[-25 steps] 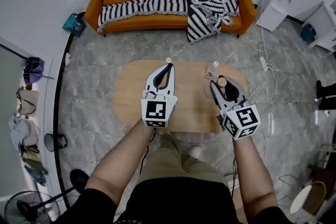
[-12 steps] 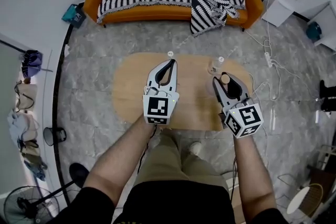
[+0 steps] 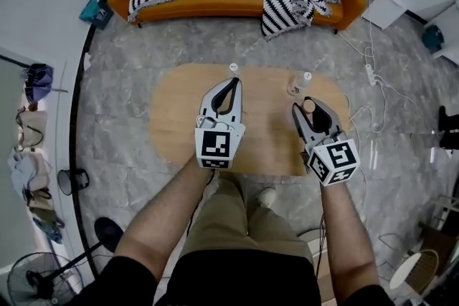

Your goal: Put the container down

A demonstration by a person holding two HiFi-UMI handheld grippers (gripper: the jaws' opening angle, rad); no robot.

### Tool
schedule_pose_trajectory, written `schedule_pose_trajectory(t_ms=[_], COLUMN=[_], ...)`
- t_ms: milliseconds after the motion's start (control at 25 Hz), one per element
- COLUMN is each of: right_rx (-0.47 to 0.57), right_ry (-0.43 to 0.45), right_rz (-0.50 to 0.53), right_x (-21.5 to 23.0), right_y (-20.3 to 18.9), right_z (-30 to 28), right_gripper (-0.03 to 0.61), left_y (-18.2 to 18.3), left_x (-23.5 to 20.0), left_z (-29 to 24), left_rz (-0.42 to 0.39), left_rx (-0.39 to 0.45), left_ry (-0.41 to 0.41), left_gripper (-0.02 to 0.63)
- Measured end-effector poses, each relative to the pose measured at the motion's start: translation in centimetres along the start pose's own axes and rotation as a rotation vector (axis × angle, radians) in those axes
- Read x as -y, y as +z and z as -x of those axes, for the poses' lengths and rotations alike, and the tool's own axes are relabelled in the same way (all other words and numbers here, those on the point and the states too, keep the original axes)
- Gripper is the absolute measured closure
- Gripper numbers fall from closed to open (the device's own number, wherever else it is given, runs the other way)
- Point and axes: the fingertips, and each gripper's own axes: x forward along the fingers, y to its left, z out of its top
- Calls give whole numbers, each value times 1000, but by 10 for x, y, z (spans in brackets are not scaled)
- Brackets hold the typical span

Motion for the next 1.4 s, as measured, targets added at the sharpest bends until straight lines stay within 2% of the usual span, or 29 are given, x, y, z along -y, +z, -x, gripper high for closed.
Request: schedule_pose_trajectory(t_ms=[600, 880, 1400], right_rx=[-113, -206, -314], right_ry=[-10, -26, -29], right_rz=[2, -2, -2], right_x=[7, 20, 35], right_y=[-60, -107, -173], right_z=[-54, -75, -111], right_gripper=[430, 430, 430], left_y=[-58, -73, -97], left_x=[-18, -21, -16], left_z=[-23, -36, -63], left_rz=[-2, 15, 37], left_rx=[-66, -85, -104], left_ry=[-28, -35, -47], left_gripper=[600, 600, 600])
